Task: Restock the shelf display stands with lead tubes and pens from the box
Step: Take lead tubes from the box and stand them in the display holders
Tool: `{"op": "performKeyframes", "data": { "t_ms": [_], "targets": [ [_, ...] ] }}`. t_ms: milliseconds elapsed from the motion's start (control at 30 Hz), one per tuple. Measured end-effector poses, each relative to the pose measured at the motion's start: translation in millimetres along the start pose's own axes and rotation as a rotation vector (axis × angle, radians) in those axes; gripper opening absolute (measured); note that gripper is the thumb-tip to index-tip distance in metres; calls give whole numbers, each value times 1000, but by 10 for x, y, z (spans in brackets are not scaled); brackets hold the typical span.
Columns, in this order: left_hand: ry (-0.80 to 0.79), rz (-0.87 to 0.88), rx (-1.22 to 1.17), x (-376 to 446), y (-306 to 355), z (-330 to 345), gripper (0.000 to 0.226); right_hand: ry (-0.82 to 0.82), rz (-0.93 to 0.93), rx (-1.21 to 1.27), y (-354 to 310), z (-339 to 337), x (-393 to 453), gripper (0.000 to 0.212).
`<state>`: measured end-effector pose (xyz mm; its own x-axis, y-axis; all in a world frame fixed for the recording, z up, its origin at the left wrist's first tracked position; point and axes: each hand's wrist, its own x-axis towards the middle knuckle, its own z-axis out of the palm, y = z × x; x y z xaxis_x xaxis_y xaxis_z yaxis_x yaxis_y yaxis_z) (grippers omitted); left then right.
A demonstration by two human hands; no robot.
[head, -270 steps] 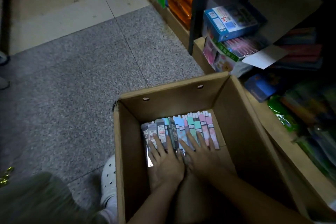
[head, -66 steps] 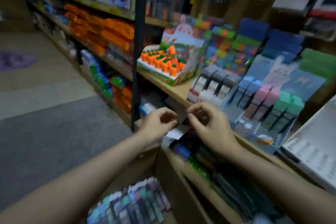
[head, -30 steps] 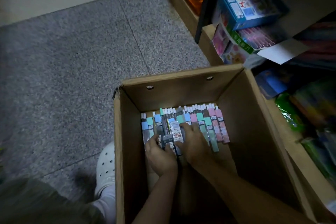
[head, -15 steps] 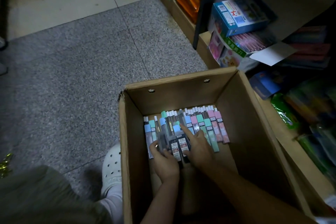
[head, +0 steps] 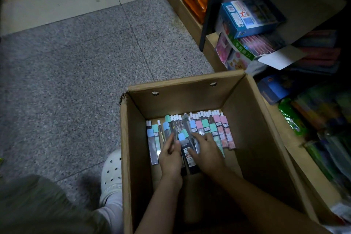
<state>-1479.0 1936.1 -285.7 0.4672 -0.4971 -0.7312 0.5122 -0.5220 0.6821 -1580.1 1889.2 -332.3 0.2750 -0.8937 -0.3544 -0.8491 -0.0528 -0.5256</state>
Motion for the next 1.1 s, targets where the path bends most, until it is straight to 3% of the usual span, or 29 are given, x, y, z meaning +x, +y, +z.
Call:
{"op": "performKeyframes", "data": {
  "t_ms": [300, 567, 700, 933, 1100],
  "targets": [
    [170, -31, -104, 158, 32, -49, 31, 36, 28, -96, -330, 67, 398, 46],
    [178, -19, -87, 255, -51, -1, 33, 56, 127, 136, -289, -117, 491, 14],
    [151, -9, -25, 241, -74, 23, 33, 106, 176, 249, -249, -297, 423, 15],
    [-56, 86, 53, 59, 201, 168, 19, 296, 117, 338, -230, -1012, 170, 9],
    [-426, 219, 289, -299, 707, 367, 16, 238, -9, 599, -442, -1834, -180, 10]
  ]
}}
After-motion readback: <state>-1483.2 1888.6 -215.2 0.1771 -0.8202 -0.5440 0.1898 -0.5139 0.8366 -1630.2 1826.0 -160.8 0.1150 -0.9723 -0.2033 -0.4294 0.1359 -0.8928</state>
